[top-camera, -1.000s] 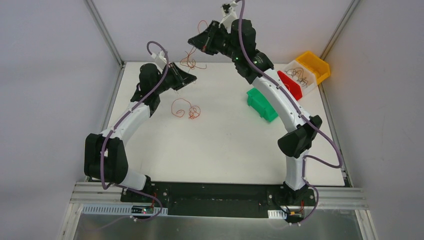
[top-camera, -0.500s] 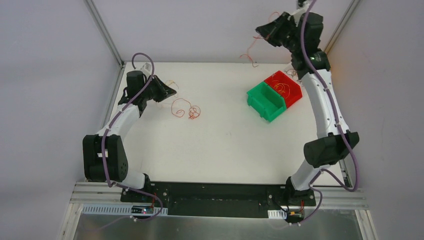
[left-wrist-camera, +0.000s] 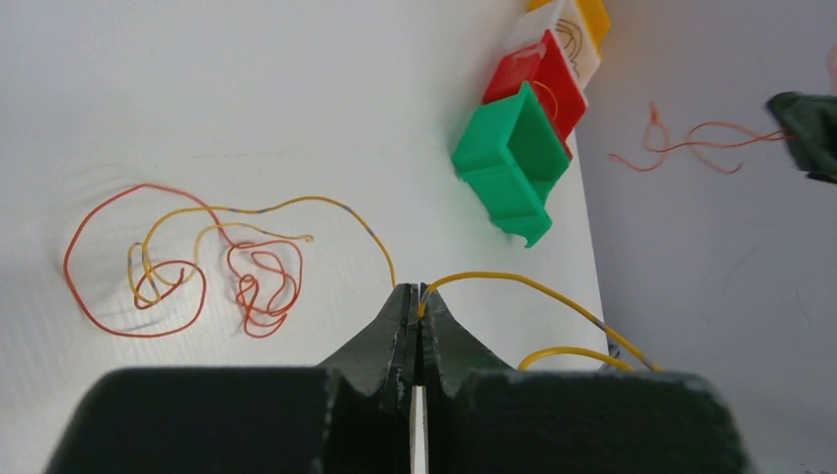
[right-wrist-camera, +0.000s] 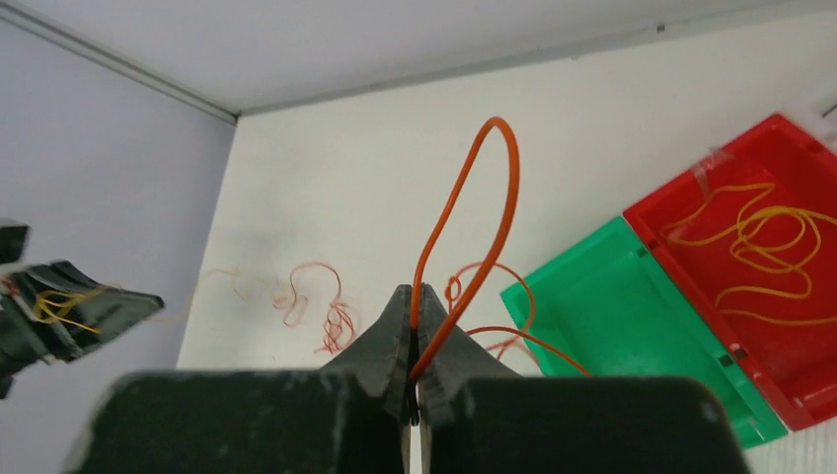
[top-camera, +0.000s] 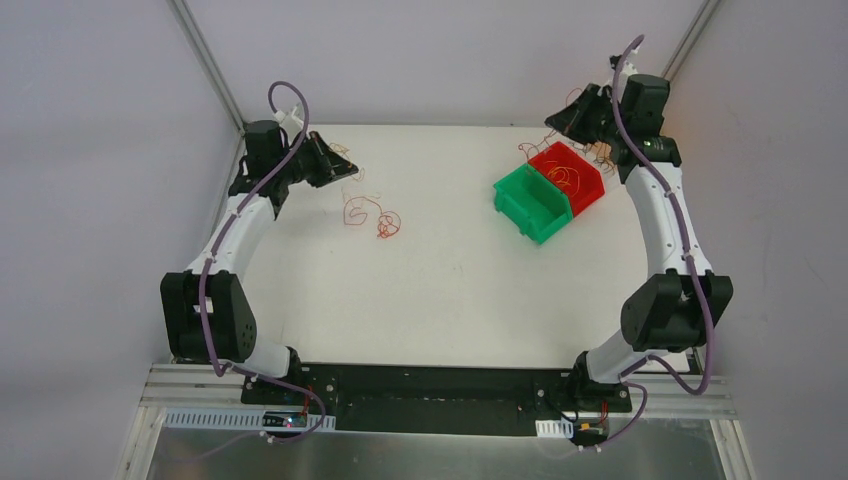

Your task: Untangle the cables

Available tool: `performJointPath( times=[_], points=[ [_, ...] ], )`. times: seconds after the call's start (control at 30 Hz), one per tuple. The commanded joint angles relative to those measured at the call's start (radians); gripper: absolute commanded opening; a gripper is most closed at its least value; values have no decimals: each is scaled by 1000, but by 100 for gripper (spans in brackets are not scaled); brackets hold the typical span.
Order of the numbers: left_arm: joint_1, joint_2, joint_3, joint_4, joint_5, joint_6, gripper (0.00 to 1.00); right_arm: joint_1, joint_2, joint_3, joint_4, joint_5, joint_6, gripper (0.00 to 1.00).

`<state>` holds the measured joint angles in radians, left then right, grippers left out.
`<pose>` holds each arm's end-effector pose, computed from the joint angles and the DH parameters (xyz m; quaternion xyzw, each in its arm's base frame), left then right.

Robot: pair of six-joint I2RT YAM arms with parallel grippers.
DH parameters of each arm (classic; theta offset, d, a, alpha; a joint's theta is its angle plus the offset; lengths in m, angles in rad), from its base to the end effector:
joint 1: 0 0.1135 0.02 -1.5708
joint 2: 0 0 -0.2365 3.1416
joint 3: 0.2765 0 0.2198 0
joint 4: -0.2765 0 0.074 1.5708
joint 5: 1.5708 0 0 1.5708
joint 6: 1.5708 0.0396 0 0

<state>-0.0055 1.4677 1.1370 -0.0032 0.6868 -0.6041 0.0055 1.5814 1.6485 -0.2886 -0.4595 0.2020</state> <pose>0.3138 -0.0268 0.3025 -0.0397 0.7907 -0.4255 0.4384 0.3362 0.0194 0.4000 -0.0670 0.7707 0.2399 0.5865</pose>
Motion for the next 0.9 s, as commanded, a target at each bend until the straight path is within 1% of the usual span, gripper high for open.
performJointPath(
  times=[0.0, 0.1, 0.2, 0.4, 0.5, 0.57, 0.6, 0.67, 0.77, 0.8, 0.87],
  points=[
    [-6, -8, 91, 17, 94, 19, 0, 2, -34, -64, -30, -69, -185, 0],
    [-26, -9, 115, 17, 125, 32, 0, 2, -16, -122, -33, -61, -278, 0],
    [-49, -17, 124, 11, 140, 62, 0, 1, 10, -171, -18, -66, -330, 0],
    [-60, -9, 151, -25, 145, 94, 0, 1, 107, -203, 23, -74, -345, 0],
    [-67, 5, 179, -25, 181, 101, 0, 3, 153, -205, 40, -78, -352, 0],
    [-77, 12, 208, -25, 216, 111, 0, 6, 183, -177, 3, -95, -351, 17],
    [-82, 11, 219, -25, 232, 114, 0, 7, 192, -153, -23, -108, -352, 21],
    [-91, 10, 240, -25, 266, 114, 0, 8, 189, -131, -60, -132, -351, 32],
    [-100, 6, 267, -26, 323, 101, 0, 7, 146, -111, -90, -166, -350, 56],
    [-104, 3, 276, -25, 338, 93, 0, 9, 126, -107, -89, -185, -348, 62],
    [-111, -2, 293, -5, 369, 66, 0, 21, 73, -108, -77, -227, -362, 67]
  ],
)
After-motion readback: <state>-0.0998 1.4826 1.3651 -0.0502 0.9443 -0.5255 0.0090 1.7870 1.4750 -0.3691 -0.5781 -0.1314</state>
